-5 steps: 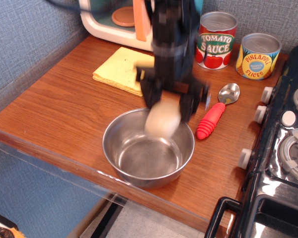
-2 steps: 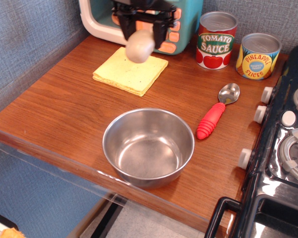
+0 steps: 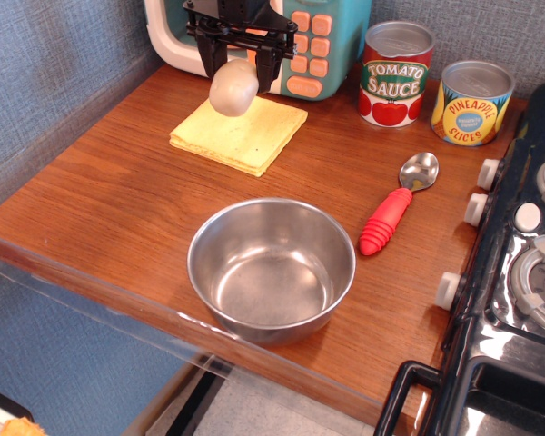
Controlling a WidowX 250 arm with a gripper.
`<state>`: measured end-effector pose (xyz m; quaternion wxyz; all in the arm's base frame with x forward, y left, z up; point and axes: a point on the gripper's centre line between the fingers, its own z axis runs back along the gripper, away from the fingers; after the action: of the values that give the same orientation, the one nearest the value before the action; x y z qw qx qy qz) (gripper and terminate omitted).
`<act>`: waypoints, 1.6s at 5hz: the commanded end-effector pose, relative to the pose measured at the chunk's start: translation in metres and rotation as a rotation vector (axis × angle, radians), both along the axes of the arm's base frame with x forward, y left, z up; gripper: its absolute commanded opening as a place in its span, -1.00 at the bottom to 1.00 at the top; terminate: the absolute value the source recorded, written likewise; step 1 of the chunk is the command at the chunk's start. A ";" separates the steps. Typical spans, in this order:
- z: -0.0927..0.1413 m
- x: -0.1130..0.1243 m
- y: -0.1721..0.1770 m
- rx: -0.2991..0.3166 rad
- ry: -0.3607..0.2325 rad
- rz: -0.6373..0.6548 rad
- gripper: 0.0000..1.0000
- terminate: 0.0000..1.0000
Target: Put the potato on the yellow cloth
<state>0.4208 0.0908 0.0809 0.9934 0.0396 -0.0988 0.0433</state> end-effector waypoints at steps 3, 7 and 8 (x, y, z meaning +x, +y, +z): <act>0.012 0.018 0.033 0.012 0.003 0.060 1.00 -1.00; 0.064 -0.035 -0.018 -0.027 -0.084 -0.095 1.00 -1.00; 0.058 -0.056 -0.033 -0.026 -0.061 -0.129 1.00 -1.00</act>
<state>0.3671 0.0528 0.1103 0.9953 0.0120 -0.0943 -0.0160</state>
